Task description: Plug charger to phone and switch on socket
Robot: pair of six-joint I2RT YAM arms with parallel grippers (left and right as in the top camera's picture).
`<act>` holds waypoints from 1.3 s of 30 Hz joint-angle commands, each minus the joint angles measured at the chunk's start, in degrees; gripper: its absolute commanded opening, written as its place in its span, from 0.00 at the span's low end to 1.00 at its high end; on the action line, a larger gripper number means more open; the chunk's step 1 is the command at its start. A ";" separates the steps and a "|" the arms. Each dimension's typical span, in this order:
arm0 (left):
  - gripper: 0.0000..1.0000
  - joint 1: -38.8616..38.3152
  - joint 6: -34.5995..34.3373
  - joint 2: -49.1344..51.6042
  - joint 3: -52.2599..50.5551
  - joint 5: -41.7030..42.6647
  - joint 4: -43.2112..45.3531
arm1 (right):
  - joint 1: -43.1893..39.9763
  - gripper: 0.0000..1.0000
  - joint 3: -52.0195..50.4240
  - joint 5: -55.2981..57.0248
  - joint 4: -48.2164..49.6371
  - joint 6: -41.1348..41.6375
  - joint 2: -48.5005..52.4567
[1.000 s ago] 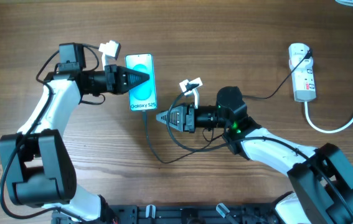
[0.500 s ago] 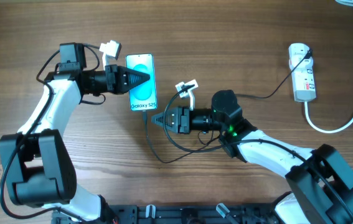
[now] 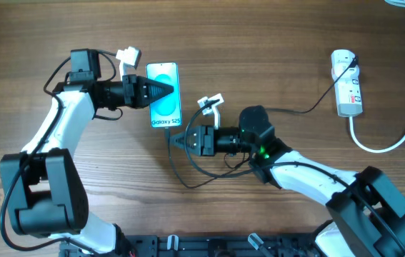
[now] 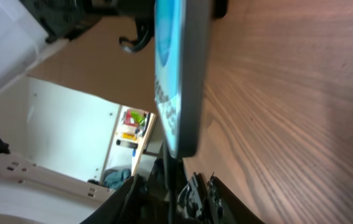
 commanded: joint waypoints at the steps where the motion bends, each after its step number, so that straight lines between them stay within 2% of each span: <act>1: 0.04 -0.96 0.68 -0.94 -0.13 3.06 0.20 | 1.29 0.37 -0.09 1.05 1.05 0.63 0.66; 4: 0.04 -0.98 0.68 -0.94 -0.13 3.06 0.17 | 1.33 0.37 -0.09 1.22 3.32 1.53 0.66; 7: 0.04 -1.20 0.68 -0.94 -0.13 3.17 0.15 | 1.33 0.30 -0.09 2.36 3.06 1.70 0.66; 19: 0.04 -1.95 0.66 -0.94 -0.13 3.17 -0.02 | 1.46 0.31 -0.09 4.26 1.99 -1.79 0.68; 24: 0.04 -2.21 0.68 -0.94 -0.13 3.17 0.00 | 1.51 0.21 -0.09 4.24 1.99 -2.73 1.55; 27: 0.04 -2.21 0.68 -0.94 -0.13 3.17 0.00 | 1.51 0.19 -0.09 4.24 1.99 -2.71 1.55; 30: 0.04 -2.21 0.68 -0.94 -0.13 3.17 -0.02 | 1.51 0.09 -0.09 4.24 1.99 -2.73 1.55; 35: 0.04 -2.21 0.68 -0.94 -0.13 3.17 -0.02 | 1.51 0.04 -0.09 4.24 2.01 -2.71 1.55; 39: 0.04 -2.21 0.70 -0.94 -0.13 3.17 0.02 | 1.49 0.04 -0.09 5.40 2.03 -1.38 1.57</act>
